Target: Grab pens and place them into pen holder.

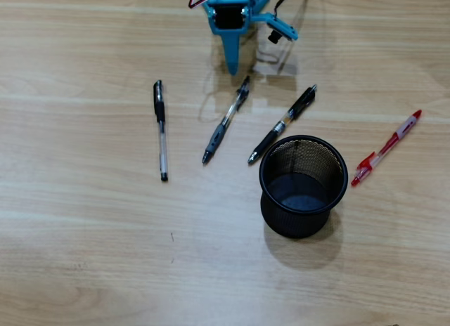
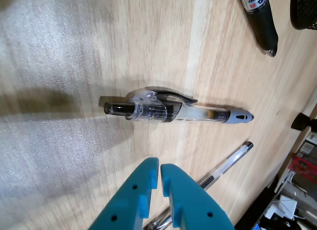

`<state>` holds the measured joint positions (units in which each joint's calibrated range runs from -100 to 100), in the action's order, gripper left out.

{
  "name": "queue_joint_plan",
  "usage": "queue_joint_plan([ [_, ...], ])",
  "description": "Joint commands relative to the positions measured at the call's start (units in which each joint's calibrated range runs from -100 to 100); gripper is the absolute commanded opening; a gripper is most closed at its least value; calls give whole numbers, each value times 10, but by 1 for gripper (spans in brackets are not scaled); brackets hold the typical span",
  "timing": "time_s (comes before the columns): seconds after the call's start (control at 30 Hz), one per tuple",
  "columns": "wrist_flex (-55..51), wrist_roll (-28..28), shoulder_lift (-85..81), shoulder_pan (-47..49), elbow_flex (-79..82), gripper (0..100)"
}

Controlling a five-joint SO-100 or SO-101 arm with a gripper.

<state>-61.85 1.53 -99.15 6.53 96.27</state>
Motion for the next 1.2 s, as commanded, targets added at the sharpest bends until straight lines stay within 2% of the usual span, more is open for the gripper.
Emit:
queue_joint_plan([
  [0.0,-2,-1,-3,-3,-3,2],
  [0.47,-2,0,-3,-63,-2,2],
  [0.73,-1,1,1,-64,-17,2],
  [0.9,-2,1,43,-64,-146,3],
  [1.17,-8,2,260,-64,-376,2],
])
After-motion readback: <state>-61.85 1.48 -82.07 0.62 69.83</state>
